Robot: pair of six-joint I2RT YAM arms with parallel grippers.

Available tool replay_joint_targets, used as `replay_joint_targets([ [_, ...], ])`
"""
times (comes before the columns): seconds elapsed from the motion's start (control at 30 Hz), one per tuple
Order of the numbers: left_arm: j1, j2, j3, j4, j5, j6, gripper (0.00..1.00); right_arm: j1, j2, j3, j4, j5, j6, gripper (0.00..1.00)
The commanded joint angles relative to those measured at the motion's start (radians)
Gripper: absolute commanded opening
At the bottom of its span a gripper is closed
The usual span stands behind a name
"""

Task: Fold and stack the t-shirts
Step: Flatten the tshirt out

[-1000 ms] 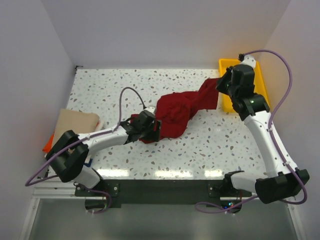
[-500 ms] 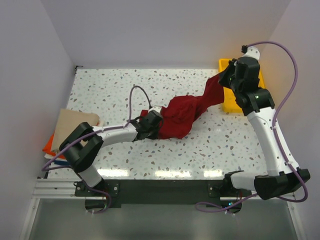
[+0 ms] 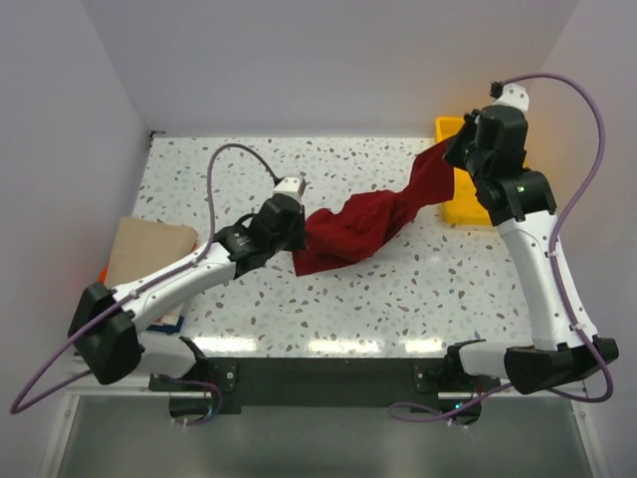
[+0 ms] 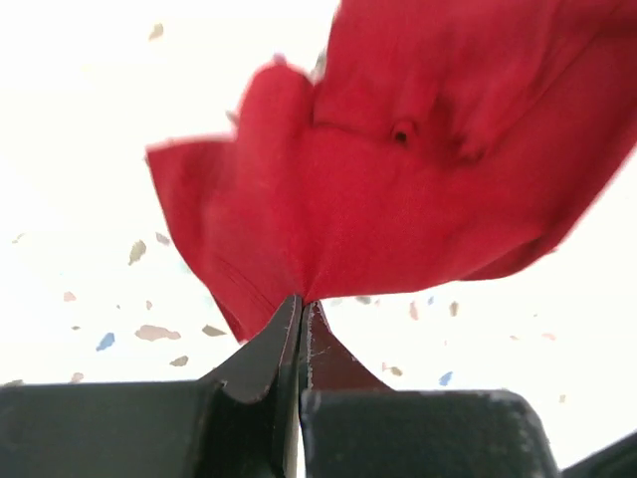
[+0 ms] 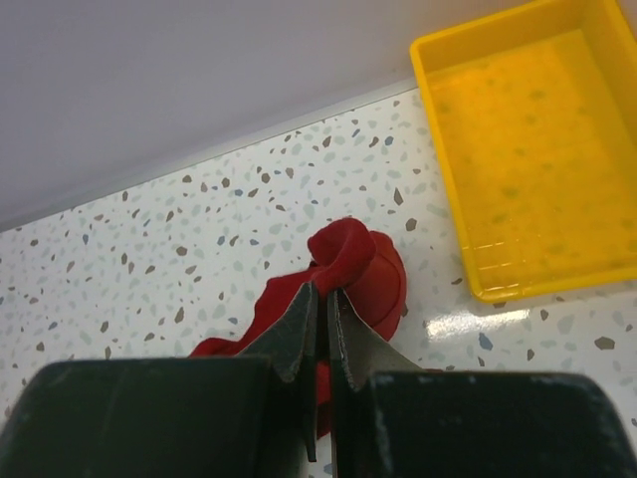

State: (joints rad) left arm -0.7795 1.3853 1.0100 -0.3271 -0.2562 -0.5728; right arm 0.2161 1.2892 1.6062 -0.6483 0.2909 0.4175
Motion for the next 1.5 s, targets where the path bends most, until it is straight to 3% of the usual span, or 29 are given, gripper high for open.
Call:
replay_joint_targets([
  [0.0, 0.019, -0.146, 0.108, -0.053, -0.044, 0.002, 0.00, -0.009, -0.033, 0.070, -0.002, 0.047, -0.031, 0.00],
  [0.07, 0.051, -0.183, 0.162, -0.099, -0.069, -0.009, 0.00, -0.012, -0.039, 0.081, -0.008, 0.051, -0.036, 0.00],
  [0.23, 0.370, -0.097, 0.277, -0.101, 0.083, -0.029, 0.00, -0.015, 0.005, 0.139, -0.017, 0.027, -0.029, 0.00],
  [0.33, 0.543, 0.065, 0.395, -0.090, 0.141, -0.045, 0.00, -0.018, 0.053, 0.152, -0.028, 0.028, -0.025, 0.00],
  [0.4, 0.649, 0.223, 0.490, -0.076, 0.276, -0.064, 0.00, -0.023, 0.059, 0.126, -0.025, 0.019, -0.016, 0.00],
  [0.47, 0.675, 0.391, 0.624, -0.117, 0.369, -0.055, 0.02, -0.023, 0.047, 0.084, -0.024, -0.012, -0.003, 0.00],
  [0.53, 0.678, 0.469, 0.705, -0.167, 0.383, -0.038, 0.22, -0.023, 0.003, -0.046, 0.014, -0.068, 0.032, 0.00],
  [0.57, 0.678, 0.481, 0.711, -0.156, 0.394, -0.033, 0.37, -0.023, -0.020, -0.171, 0.039, -0.140, 0.049, 0.00],
  [0.63, 0.678, 0.450, 0.640, -0.100, 0.376, -0.038, 0.56, -0.021, -0.088, -0.312, 0.128, -0.215, 0.104, 0.00],
  [0.67, 0.678, 0.407, 0.616, -0.095, 0.370, -0.044, 0.59, -0.021, -0.109, -0.456, 0.160, -0.289, 0.124, 0.00],
  [0.73, 0.675, 0.333, 0.544, -0.119, 0.344, -0.050, 0.60, -0.008, -0.180, -0.642, 0.240, -0.337, 0.173, 0.00],
  [0.87, 0.661, 0.152, 0.287, -0.112, 0.259, -0.097, 0.59, 0.028, -0.269, -0.826, 0.280, -0.332, 0.210, 0.00],
  [1.13, 0.580, -0.185, -0.250, -0.087, 0.054, -0.262, 0.58, 0.042, -0.272, -0.940, 0.334, -0.351, 0.204, 0.00],
  [1.27, 0.470, -0.169, -0.315, -0.087, -0.012, -0.347, 0.57, 0.043, -0.228, -0.930, 0.361, -0.374, 0.195, 0.00],
  [1.47, 0.427, -0.036, -0.311, -0.040, -0.020, -0.345, 0.57, 0.043, -0.202, -0.917, 0.363, -0.368, 0.172, 0.00],
])
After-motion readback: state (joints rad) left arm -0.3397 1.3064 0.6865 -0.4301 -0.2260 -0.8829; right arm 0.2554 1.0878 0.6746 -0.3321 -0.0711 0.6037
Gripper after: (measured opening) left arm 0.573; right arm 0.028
